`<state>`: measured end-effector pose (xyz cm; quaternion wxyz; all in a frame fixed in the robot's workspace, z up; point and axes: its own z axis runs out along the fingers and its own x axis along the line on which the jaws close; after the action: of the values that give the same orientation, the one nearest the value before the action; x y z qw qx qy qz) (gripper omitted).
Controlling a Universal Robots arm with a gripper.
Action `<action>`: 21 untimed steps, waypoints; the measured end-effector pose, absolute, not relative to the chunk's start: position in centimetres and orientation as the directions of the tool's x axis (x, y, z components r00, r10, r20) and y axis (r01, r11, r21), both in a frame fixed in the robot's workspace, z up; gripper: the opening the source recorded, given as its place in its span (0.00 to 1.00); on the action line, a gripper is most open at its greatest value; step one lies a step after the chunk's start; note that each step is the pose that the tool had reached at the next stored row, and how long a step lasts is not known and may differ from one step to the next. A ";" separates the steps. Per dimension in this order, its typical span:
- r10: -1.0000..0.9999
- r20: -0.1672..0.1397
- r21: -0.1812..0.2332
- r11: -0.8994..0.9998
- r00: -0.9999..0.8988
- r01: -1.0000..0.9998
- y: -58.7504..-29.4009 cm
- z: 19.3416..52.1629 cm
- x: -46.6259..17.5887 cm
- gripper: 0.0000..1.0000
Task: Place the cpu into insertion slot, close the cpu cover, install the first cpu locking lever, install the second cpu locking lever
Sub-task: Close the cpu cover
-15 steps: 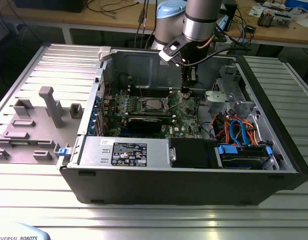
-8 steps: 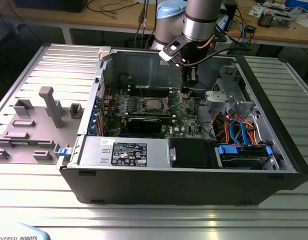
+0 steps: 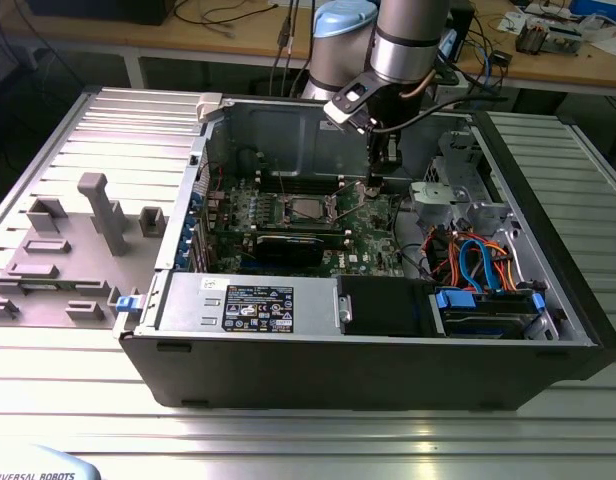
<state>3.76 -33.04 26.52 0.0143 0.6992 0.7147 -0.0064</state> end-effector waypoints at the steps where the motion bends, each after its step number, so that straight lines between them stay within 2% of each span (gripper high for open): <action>1: 0.999 -0.029 0.011 0.022 -0.022 1.000 -33.0 26.4 3.8 0.11; 11: 0.999 -0.029 0.011 0.022 -0.022 1.000 -33.0 24.8 4.1 0.11; 21: 0.999 -0.028 0.010 0.022 -0.022 1.000 -33.0 24.5 3.8 0.11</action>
<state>3.84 -32.97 24.50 0.0137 0.6992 0.7147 -0.0061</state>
